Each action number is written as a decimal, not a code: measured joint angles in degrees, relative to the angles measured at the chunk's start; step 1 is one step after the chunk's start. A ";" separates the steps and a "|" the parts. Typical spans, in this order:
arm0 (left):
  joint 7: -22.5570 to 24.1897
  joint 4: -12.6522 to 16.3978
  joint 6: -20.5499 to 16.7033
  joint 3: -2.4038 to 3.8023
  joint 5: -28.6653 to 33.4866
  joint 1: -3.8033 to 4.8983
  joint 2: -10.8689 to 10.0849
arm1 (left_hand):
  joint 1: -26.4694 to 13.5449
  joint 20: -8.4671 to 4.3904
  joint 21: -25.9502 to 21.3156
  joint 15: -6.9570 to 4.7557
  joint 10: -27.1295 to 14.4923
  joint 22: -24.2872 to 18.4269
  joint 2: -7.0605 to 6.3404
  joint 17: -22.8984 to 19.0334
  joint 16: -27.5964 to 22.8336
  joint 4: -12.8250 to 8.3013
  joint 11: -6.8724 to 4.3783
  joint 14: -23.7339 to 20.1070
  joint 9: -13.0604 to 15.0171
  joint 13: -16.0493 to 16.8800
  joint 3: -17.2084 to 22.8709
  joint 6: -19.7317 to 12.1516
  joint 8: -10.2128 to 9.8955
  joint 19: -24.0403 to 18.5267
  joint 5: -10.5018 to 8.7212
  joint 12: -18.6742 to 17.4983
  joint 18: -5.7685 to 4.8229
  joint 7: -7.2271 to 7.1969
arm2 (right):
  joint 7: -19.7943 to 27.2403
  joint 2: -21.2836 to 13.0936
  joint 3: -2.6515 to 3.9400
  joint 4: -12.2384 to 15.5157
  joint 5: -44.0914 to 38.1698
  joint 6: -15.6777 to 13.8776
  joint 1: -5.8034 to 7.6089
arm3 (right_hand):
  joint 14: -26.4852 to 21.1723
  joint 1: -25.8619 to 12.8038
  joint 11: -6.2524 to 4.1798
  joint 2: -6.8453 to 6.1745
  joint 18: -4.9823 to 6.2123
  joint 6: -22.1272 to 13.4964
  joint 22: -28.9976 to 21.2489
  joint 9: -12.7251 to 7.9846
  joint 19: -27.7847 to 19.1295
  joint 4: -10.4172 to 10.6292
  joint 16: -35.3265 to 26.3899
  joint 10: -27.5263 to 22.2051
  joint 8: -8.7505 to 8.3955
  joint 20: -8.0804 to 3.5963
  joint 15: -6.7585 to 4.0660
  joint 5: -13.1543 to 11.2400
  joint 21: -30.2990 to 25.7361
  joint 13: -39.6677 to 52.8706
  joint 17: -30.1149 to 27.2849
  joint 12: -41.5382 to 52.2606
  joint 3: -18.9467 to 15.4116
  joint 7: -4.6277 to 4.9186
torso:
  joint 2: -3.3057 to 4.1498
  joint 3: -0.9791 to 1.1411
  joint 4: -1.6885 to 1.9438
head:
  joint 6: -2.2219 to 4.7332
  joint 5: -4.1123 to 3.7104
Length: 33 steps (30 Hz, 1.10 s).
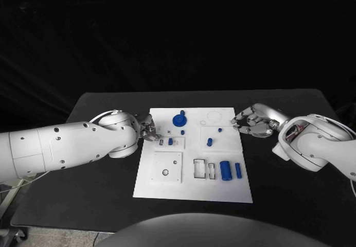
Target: Assemble the parts on the task board
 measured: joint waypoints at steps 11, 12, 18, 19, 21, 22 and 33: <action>0.02 -0.01 -0.02 0.01 0.07 -0.96 0.31 | -0.37 0.00 0.00 0.00 0.00 0.00 0.07 0.05 0.00 -0.30 0.00 0.00 -0.01 0.00 0.43 0.22 -0.01 0.00 -0.12 -0.33 0.00 -0.18 | -0.07 0.11 0.00 -0.23 0.01 -0.02 -0.01 | 0.00 0.00 0.00 0.00 0.00 0.00 0.00 0.00 0.00 0.00 0.00 0.00 0.00 0.00 0.00 0.00 0.00 0.03 -0.01 0.00 0.00 0.00 | -0.04 -0.01 0.03 | 0.00 0.03; 0.04 0.06 0.00 0.01 0.10 -0.99 0.29 | -0.44 0.00 0.00 0.00 0.00 0.00 0.00 0.05 0.00 -0.32 0.00 0.00 -0.02 0.00 0.44 0.29 -0.01 0.00 -0.12 -0.33 0.00 -0.10 | -0.08 0.11 0.00 -0.24 0.01 -0.01 -0.01 | 0.00 0.00 0.00 0.00 0.00 0.00 0.00 0.00 0.00 0.00 0.00 0.00 0.00 0.00 0.00 0.00 0.00 0.03 -0.01 0.00 0.00 0.00 | -0.04 -0.01 0.03 | 0.00 0.03; 0.18 0.67 0.45 0.01 0.45 -1.10 0.21 | -0.75 0.00 0.00 0.00 0.00 -0.01 -0.30 0.04 0.00 -0.37 0.00 0.00 -0.03 0.00 0.53 0.42 -0.01 0.00 -0.13 -0.33 0.00 -0.21 | -0.16 0.15 0.00 -0.32 0.01 0.00 -0.01 | 0.00 0.00 0.00 0.00 0.00 0.00 0.00 0.00 0.00 0.00 0.00 0.00 0.00 0.00 0.00 0.00 0.00 0.04 -0.01 0.01 0.00 0.00 | -0.05 -0.02 0.04 | 0.00 0.10; 0.20 0.72 0.56 0.01 0.53 -1.11 0.19 | -0.75 0.00 0.00 0.00 0.00 -0.01 -0.30 0.04 0.00 -0.29 0.00 0.00 -0.03 0.00 0.61 0.42 -0.01 0.00 -0.13 -0.33 0.00 -0.21 | -0.18 0.16 0.00 -0.33 0.01 0.01 -0.01 | 0.00 0.00 0.00 0.00 0.01 0.00 0.01 0.00 0.00 0.00 0.00 0.00 0.00 0.00 0.00 0.00 0.00 0.04 -0.01 0.01 0.00 0.00 | -0.05 -0.02 0.04 | 0.00 0.14; 0.25 0.77 0.78 0.01 0.69 -1.12 0.17 | -0.77 0.00 0.00 0.00 0.00 -0.01 -0.33 0.04 0.00 -0.23 0.00 0.00 -0.03 0.00 0.68 0.53 -0.01 0.00 -0.14 -0.34 0.00 -0.31 | -0.21 0.19 0.00 -0.37 0.01 0.01 -0.02 | 0.00 0.00 0.00 0.00 0.00 0.00 0.04 0.00 0.00 0.00 0.00 0.00 0.00 0.00 0.00 0.00 0.00 0.01 -0.01 0.01 0.00 0.00 | -0.05 -0.02 0.04 | 0.00 0.22; 0.28 0.78 0.84 0.02 0.73 -1.12 0.15 | -0.82 0.00 0.00 0.00 0.00 -0.01 -0.38 0.04 0.00 -0.23 0.00 0.00 -0.03 0.00 0.68 0.53 -0.01 0.00 -0.14 -0.47 0.00 -0.31 | -0.21 0.20 0.00 -0.38 0.01 0.01 -0.02 | 0.00 0.00 0.00 0.00 0.00 0.00 0.04 0.00 0.00 0.00 0.00 0.00 0.00 0.00 0.00 0.00 0.00 0.00 -0.01 0.01 0.00 0.00 | -0.05 -0.02 0.04 | 0.00 0.23; 0.65 1.20 1.57 0.06 1.43 -1.19 -0.13 | -1.10 0.00 0.00 0.00 0.00 -0.01 -0.20 0.03 0.00 -0.23 0.00 0.00 -0.02 0.00 0.68 0.71 -0.01 -0.01 -0.30 -0.58 0.00 -0.30 | -0.34 0.25 0.00 -0.50 0.02 0.03 -0.04 | 0.00 0.00 0.00 0.00 0.00 0.00 0.04 0.00 0.00 0.00 0.00 0.00 0.00 0.00 0.00 0.00 0.00 -0.01 -0.02 0.07 0.00 0.00 | -0.05 0.01 0.02 | 0.00 0.25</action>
